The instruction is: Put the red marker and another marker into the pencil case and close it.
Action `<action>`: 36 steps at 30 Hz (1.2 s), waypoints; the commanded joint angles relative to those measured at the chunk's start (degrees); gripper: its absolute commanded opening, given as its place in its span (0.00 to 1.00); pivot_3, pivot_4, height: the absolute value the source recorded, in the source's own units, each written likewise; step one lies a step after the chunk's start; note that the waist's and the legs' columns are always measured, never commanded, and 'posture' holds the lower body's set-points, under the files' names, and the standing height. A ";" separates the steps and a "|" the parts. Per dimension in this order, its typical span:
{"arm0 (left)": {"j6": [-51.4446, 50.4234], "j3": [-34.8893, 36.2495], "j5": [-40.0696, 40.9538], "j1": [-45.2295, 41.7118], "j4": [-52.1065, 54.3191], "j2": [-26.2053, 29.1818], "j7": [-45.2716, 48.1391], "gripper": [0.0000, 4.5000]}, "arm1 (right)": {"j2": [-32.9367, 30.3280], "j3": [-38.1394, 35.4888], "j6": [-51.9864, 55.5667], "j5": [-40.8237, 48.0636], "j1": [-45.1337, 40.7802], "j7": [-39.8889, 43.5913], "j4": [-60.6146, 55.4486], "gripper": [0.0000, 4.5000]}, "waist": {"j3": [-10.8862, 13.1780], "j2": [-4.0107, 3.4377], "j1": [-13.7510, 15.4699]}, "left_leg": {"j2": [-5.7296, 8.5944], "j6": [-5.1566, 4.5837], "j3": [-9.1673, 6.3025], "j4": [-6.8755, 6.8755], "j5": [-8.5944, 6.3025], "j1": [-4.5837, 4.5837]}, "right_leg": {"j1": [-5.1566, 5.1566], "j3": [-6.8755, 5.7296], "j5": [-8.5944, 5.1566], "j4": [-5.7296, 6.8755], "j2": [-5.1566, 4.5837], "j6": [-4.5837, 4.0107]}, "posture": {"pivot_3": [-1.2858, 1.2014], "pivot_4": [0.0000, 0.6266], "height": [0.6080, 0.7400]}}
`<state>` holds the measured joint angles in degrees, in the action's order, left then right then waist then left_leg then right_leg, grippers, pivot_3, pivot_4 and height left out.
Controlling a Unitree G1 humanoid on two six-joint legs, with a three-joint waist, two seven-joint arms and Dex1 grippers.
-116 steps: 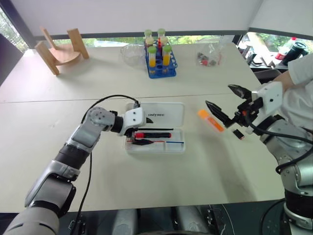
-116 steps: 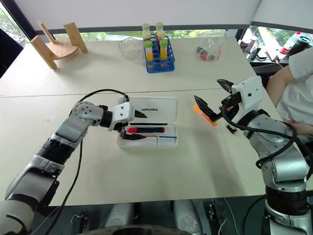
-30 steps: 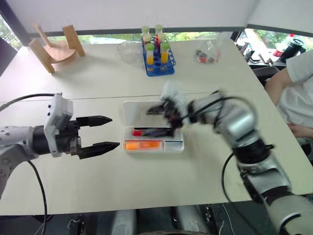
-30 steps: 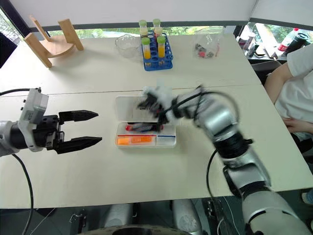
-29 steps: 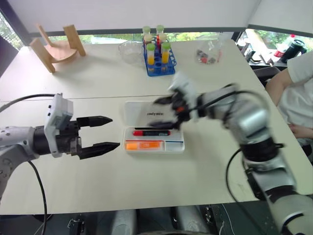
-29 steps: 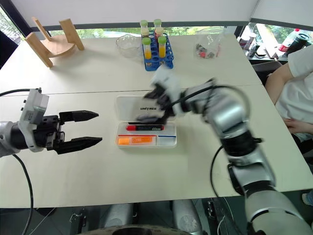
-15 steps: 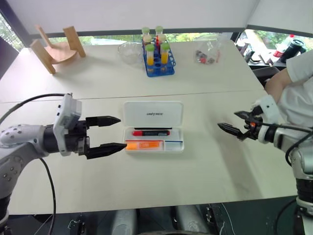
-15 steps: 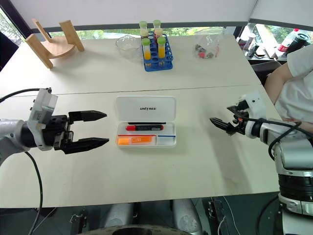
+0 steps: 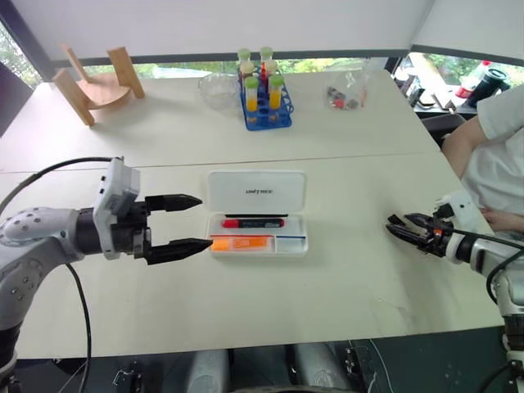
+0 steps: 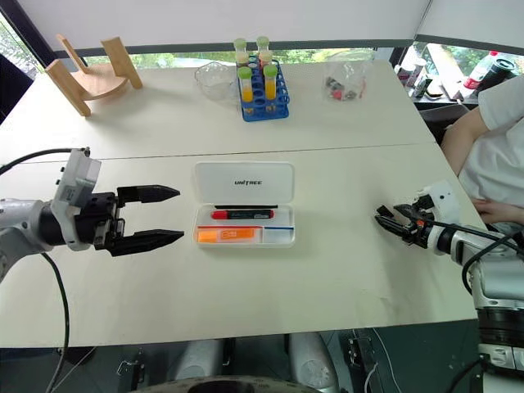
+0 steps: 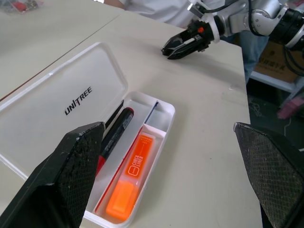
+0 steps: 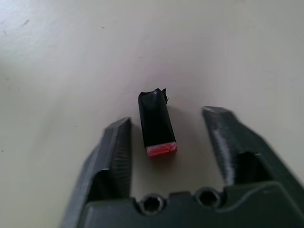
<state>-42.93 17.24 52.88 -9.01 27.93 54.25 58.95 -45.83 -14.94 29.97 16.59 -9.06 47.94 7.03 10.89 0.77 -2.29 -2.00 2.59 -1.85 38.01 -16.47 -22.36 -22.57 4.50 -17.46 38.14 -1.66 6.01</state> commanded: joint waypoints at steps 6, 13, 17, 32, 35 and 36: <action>0.82 1.08 0.37 -0.46 0.76 0.17 0.15 1.00 | -2.05 1.20 4.84 4.98 -1.67 3.40 -12.08 0.01 | 0.03 -0.05 -0.19 | -0.01 0.00 -0.02 -0.01 0.00 0.01 | -0.03 0.00 0.00 0.02 0.02 0.00 | 0.52 0.24 1.00; 0.15 1.08 1.10 -0.96 0.45 0.33 0.22 1.00 | -2.45 17.63 8.25 9.23 -13.39 14.39 -26.48 0.01 | 0.05 -0.12 -0.28 | -0.11 0.00 -0.09 -0.03 0.00 0.00 | -0.11 -0.03 0.00 0.08 0.14 -0.01 | 0.52 0.24 1.00; 0.39 0.58 0.63 -1.51 0.06 0.18 0.12 1.00 | 0.39 27.18 3.31 4.71 -19.61 18.76 -21.56 0.01 | 0.08 -0.06 0.34 | -0.03 0.00 -0.05 -0.01 0.00 -0.09 | -0.10 -0.06 0.00 0.00 0.00 -0.01 | 0.52 0.24 1.00; 0.50 2.85 1.17 2.14 3.37 -0.42 -3.00 1.00 | 4.16 34.04 -2.83 -2.16 -24.18 22.95 -12.98 0.31 | 0.08 -0.07 -0.13 | -0.04 0.00 -0.06 -0.02 0.00 -0.10 | -0.16 -0.05 0.00 0.04 0.00 -0.01 | 0.52 0.24 1.00; 0.61 2.82 0.94 2.56 3.36 -0.64 -3.30 1.00 | 4.36 33.59 -2.03 -1.83 -24.35 22.99 -13.51 0.64 | 0.08 -0.07 -0.13 | -0.04 0.00 -0.06 -0.02 0.00 -0.10 | -0.16 -0.05 0.00 0.04 0.00 -0.01 | 0.52 0.24 1.00; 0.64 2.76 0.87 2.59 3.32 -0.72 -3.39 1.00 | 4.40 33.42 -1.79 -1.70 -24.44 22.99 -13.64 0.77 | 0.08 -0.07 -0.10 | -0.04 0.00 -0.06 -0.02 0.00 -0.10 | -0.16 -0.05 0.00 0.04 0.00 -0.01 | 0.52 0.24 1.00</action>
<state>-43.22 18.70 53.22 -6.42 29.83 53.73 55.75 -41.56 20.12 28.07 14.26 -32.37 70.69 -5.17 10.97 0.70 -2.39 -2.03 2.59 -1.91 37.99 -16.47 -22.46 -22.73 4.44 -17.46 38.18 -1.66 6.00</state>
